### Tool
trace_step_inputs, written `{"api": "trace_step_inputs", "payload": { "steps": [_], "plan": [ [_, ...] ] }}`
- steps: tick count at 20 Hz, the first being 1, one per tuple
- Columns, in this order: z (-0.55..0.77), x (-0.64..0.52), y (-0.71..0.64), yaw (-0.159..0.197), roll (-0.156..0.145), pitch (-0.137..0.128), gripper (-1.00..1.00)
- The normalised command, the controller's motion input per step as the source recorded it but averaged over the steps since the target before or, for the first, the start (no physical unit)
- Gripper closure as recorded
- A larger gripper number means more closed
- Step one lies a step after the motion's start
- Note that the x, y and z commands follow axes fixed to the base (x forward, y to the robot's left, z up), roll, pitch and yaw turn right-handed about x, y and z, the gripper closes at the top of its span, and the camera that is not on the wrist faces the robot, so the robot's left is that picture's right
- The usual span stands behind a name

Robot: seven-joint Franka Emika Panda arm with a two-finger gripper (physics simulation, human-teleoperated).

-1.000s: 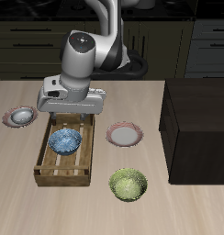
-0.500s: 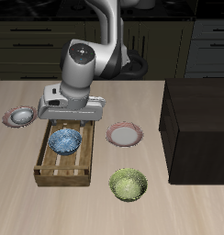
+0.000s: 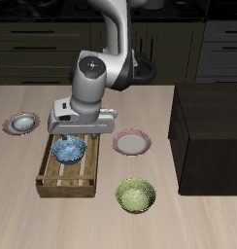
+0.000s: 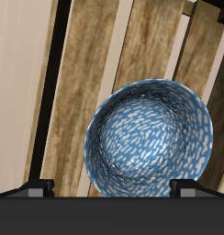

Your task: Place the white bowl on the off-center plate and place the blue bowl on top of the wooden shelf

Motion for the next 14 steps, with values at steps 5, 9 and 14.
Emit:
{"api": "trace_step_inputs", "payload": {
  "steps": [5,9,14],
  "plan": [
    [-0.2,-0.03,-0.09,-0.005,-0.014,0.026,-1.0],
    [-0.23,-0.05,-0.03,-0.004,-0.004,0.025,-1.0],
    [-0.39,0.01,0.1,0.024,0.009,0.057,-1.0]
  ]
}}
